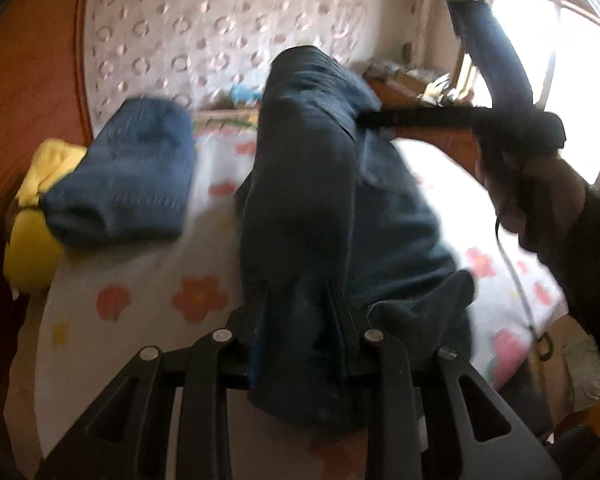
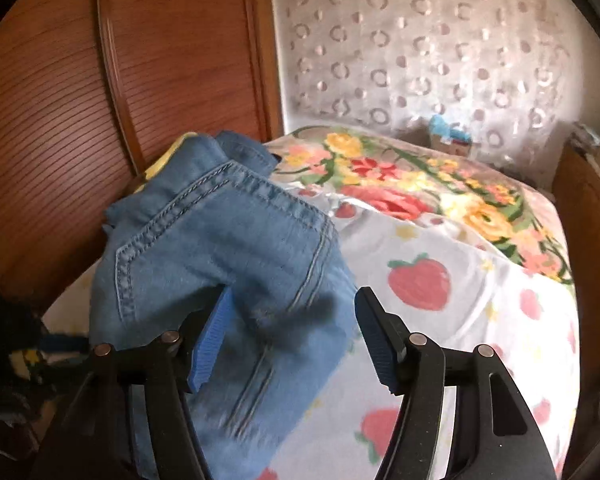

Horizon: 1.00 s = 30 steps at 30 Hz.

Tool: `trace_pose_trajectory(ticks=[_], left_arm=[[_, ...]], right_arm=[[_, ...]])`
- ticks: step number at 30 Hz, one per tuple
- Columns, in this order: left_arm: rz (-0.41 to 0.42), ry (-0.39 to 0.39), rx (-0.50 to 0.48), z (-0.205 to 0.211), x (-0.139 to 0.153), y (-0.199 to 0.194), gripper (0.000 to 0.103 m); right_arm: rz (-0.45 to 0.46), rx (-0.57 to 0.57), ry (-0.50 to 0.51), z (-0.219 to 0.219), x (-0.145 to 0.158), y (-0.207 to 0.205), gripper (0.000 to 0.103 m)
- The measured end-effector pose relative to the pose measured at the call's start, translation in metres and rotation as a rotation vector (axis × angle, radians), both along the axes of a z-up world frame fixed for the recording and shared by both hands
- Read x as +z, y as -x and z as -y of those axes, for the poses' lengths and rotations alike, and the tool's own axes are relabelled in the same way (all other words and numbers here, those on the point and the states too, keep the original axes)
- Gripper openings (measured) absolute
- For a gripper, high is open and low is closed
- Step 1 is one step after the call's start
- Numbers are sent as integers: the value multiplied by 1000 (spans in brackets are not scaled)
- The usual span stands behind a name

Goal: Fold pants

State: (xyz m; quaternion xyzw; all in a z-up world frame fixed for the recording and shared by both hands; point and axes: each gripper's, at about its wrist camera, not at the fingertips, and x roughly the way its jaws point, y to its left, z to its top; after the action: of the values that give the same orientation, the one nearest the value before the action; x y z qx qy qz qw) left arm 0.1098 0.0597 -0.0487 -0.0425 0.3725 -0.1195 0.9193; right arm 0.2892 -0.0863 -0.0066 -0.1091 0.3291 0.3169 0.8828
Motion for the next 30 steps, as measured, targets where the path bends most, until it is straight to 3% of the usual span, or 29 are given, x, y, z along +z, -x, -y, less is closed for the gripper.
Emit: trace_pose_trajectory(ticks=[4, 6, 10, 14, 20, 30], left_arm=[[-32, 46, 11, -12, -16, -3, 28], [-30, 62, 14, -15, -17, -3, 28], [-8, 70, 27, -16, -9, -1, 28], [53, 73, 24, -19, 18, -7, 28], [81, 64, -13, -14, 42, -43, 28], [-30, 17, -53, 4, 7, -73, 28]], right_arm=[[-23, 37, 44, -25, -13, -19, 71], [-40, 33, 91, -36, -30, -34, 78], [-94, 13, 71, -31, -49, -45, 86], [-128, -9, 32, -14, -43, -40, 86], [-193, 9, -20, 11, -33, -27, 86], [-386, 92, -51, 1, -68, -34, 87]])
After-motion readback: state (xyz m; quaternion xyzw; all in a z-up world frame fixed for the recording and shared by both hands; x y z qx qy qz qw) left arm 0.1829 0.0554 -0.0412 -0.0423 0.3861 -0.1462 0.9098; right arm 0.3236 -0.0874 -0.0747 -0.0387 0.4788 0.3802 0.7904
